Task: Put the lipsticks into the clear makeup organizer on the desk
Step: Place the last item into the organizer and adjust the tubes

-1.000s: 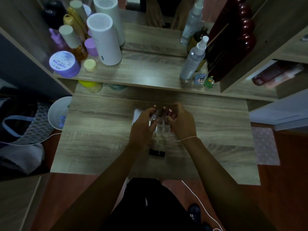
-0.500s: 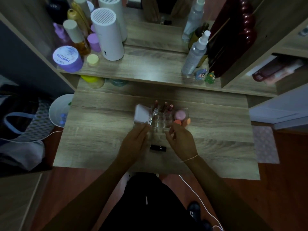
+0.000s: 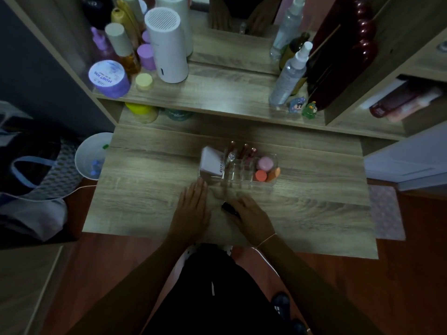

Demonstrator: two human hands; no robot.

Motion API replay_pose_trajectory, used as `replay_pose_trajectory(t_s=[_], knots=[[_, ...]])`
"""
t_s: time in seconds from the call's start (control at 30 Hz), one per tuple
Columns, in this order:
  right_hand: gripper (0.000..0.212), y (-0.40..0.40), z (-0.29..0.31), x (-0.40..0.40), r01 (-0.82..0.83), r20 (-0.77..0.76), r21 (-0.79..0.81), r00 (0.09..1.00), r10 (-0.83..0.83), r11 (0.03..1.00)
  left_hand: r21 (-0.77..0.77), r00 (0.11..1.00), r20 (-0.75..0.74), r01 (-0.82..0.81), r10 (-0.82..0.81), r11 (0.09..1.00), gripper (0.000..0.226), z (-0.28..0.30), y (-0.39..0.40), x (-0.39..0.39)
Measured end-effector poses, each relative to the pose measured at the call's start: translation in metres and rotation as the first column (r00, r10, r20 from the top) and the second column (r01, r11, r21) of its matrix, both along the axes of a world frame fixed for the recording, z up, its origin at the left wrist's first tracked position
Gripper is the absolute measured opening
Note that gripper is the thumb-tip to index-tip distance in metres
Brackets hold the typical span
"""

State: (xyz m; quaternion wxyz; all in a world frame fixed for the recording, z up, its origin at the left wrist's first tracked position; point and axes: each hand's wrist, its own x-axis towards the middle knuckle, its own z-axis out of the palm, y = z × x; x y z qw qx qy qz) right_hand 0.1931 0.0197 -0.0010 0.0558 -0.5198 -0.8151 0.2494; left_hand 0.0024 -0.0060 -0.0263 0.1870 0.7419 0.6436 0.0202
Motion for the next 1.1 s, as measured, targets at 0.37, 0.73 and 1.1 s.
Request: replay_pose_trajectory(t_s=[0.37, 0.73, 1.1], knots=[[0.027, 0.015, 0.002, -0.002, 0.338, -0.132, -0.096, 0.928, -0.348, 0.936, -0.045, 0.995, 0.009, -0.104, 0.104, 0.994, 0.067, -0.005, 0.011, -0.005], [0.020, 0.062, 0.032, -0.027, 0.654, -0.417, 0.015, 0.692, -0.590, 0.756, -0.015, 0.995, 0.021, -0.095, 0.095, 0.995, 0.074, -0.024, 0.006, -0.015], [0.033, 0.077, 0.020, -0.029, 0.568, -0.262, -0.053, 0.786, -0.560, 0.821, 0.028, 0.995, -0.002, -0.100, 0.100, 0.995, 0.066, -0.034, 0.004, -0.017]])
